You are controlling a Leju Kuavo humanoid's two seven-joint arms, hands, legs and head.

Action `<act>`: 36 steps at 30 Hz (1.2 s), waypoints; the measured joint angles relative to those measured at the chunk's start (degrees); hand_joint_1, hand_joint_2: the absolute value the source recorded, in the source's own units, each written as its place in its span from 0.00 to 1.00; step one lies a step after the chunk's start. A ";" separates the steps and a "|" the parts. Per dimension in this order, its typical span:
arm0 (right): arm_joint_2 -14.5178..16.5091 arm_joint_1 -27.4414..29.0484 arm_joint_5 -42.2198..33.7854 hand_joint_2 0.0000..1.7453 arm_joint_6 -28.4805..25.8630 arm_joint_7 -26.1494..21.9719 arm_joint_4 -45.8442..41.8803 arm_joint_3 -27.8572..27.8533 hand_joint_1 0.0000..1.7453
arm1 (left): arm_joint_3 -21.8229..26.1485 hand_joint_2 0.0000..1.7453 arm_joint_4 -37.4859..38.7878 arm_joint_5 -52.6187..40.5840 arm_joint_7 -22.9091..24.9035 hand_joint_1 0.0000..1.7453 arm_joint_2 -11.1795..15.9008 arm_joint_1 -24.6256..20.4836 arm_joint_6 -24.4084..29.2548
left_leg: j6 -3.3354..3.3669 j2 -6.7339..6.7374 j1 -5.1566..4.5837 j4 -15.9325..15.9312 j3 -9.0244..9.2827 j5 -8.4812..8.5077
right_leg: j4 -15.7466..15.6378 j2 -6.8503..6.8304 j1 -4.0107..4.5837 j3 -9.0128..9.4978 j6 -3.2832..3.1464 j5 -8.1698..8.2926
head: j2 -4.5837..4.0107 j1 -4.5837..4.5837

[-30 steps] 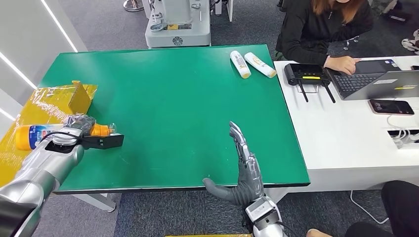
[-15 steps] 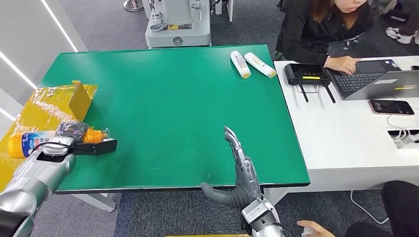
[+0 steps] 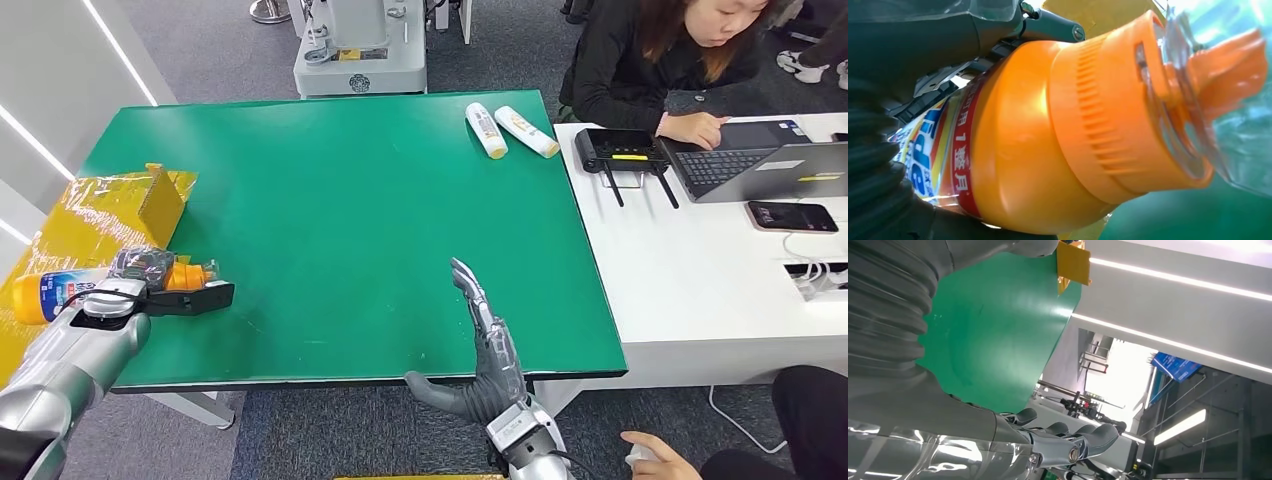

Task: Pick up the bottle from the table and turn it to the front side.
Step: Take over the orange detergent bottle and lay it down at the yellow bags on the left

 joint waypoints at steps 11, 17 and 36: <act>-0.15 -1.68 -0.43 1.00 2.02 -1.34 1.83 1.54 0.00 | 0.38 1.00 0.02 -1.03 0.74 0.00 1.30 1.24 4.58 | 0.00 0.01 0.00 0.00 0.00 0.00 | 0.00 0.01 0.00 0.00 0.00 0.00 | -0.01 0.00; -0.15 -3.18 -1.06 1.00 3.02 -2.28 3.43 2.42 0.00 | 0.80 1.00 0.02 -2.29 -2.17 0.00 1.45 1.91 10.39 | 0.00 -0.01 0.00 0.00 0.01 0.01 | 0.00 -0.01 0.00 0.00 0.00 0.00 | -0.01 0.01; -0.46 -4.14 -3.06 1.00 1.62 -2.49 6.54 3.83 0.00 | 9.11 1.00 -1.92 11.30 -21.77 0.00 -5.01 3.68 35.69 | 0.00 -0.11 -0.08 0.02 0.04 0.00 | -0.03 -0.12 -0.08 0.04 0.01 0.01 | 0.00 0.00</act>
